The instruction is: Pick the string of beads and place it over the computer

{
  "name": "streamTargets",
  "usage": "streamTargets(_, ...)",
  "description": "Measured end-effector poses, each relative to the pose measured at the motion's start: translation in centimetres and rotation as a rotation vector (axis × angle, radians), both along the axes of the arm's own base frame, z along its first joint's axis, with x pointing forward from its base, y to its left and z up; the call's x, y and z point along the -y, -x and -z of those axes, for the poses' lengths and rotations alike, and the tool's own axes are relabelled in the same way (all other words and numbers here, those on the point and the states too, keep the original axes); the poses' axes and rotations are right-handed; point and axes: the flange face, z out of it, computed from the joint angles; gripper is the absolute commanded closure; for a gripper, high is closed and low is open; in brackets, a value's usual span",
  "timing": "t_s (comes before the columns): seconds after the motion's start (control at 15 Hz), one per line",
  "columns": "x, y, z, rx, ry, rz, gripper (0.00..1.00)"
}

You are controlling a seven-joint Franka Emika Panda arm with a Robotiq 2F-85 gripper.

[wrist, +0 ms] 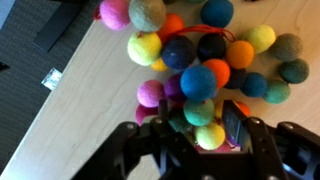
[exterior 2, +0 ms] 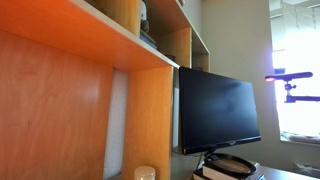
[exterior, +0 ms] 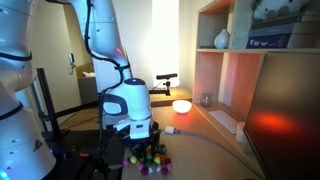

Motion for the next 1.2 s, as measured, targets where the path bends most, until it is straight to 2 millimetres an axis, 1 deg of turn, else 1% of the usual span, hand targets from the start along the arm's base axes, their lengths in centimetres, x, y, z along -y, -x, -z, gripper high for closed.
streamTargets(0.13, 0.0, 0.0, 0.1, -0.001, 0.001, -0.001, 0.87)
streamTargets(0.2, -0.1, 0.0, 0.1, -0.001, 0.001, -0.002, 0.95)
streamTargets(0.27, -0.1, 0.0, 0.1, -0.001, 0.001, -0.003, 0.98)
streamTargets(0.33, -0.1, 0.0, 0.1, -0.001, 0.001, -0.004, 0.94)
streamTargets(0.4, -0.2, 0.0, 0.0, 0.0, 0.001, -0.006, 0.96)
streamTargets(0.6, -1.3, -0.2, -0.8, 0.037, -0.009, -0.034, 0.95)
streamTargets(0.73, -2.3, -0.2, -2.2, 0.099, -0.016, -0.055, 0.95)
streamTargets(0.87, -3.0, 0.1, -4.0, 0.173, -0.018, -0.072, 0.95)
streamTargets(1.07, -3.5, 0.7, -6.9, 0.273, -0.017, -0.083, 0.95)
streamTargets(1.2, -3.6, 0.6, -8.6, 0.325, -0.015, -0.086, 0.95)
